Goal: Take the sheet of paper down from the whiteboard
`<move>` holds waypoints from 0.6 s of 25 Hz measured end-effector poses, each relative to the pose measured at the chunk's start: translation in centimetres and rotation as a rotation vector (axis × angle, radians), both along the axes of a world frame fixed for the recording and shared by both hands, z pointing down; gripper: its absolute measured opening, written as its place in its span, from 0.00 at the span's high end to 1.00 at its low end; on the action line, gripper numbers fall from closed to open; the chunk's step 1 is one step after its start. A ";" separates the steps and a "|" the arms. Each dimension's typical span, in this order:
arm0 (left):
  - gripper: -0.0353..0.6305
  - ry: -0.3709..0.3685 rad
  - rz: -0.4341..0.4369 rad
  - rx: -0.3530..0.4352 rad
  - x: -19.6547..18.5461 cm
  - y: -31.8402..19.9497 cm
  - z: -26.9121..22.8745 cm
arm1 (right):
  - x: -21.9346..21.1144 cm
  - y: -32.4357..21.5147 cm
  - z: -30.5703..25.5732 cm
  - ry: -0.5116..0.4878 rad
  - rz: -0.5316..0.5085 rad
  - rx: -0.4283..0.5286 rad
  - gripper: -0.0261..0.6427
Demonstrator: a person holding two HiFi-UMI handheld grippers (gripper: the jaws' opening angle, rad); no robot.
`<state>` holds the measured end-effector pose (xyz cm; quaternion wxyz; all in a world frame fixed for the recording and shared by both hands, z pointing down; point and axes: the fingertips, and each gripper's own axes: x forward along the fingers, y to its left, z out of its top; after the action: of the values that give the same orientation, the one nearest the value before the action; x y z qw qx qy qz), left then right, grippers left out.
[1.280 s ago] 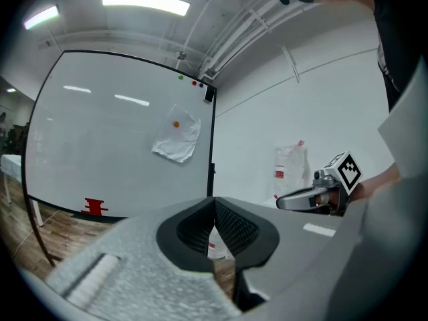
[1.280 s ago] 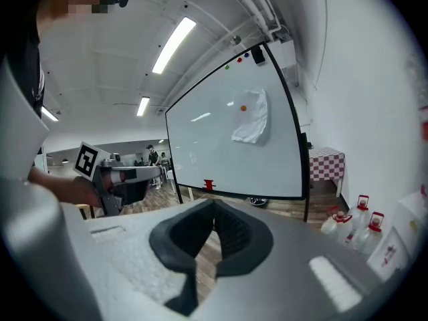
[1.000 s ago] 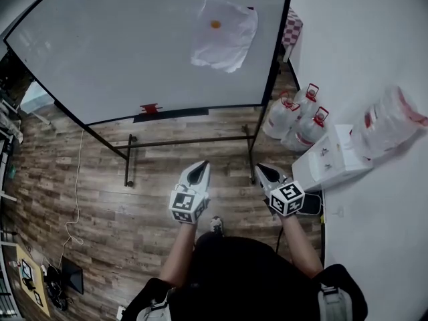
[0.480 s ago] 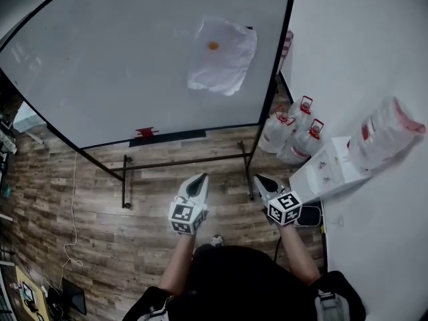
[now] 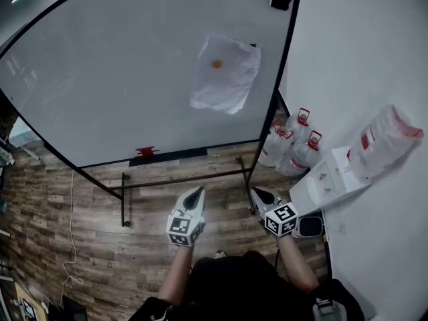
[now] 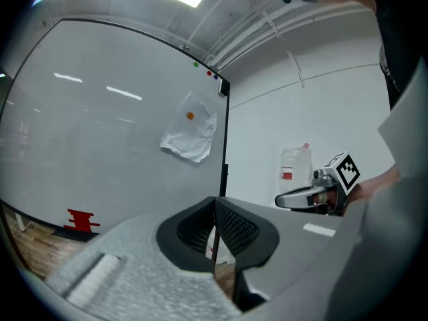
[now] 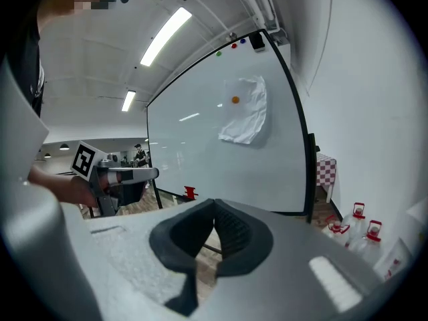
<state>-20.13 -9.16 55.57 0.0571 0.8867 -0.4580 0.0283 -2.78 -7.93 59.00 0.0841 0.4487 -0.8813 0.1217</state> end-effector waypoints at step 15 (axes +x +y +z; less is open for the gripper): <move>0.93 -0.019 -0.055 -0.002 -0.6 -2.8 -0.3 | -0.1 -4.4 -0.3 0.004 -0.060 0.008 0.96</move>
<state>-20.75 -11.91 55.23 0.0546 0.8734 -0.4826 0.0356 -2.88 -12.35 58.72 0.0877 0.4226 -0.8948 0.1147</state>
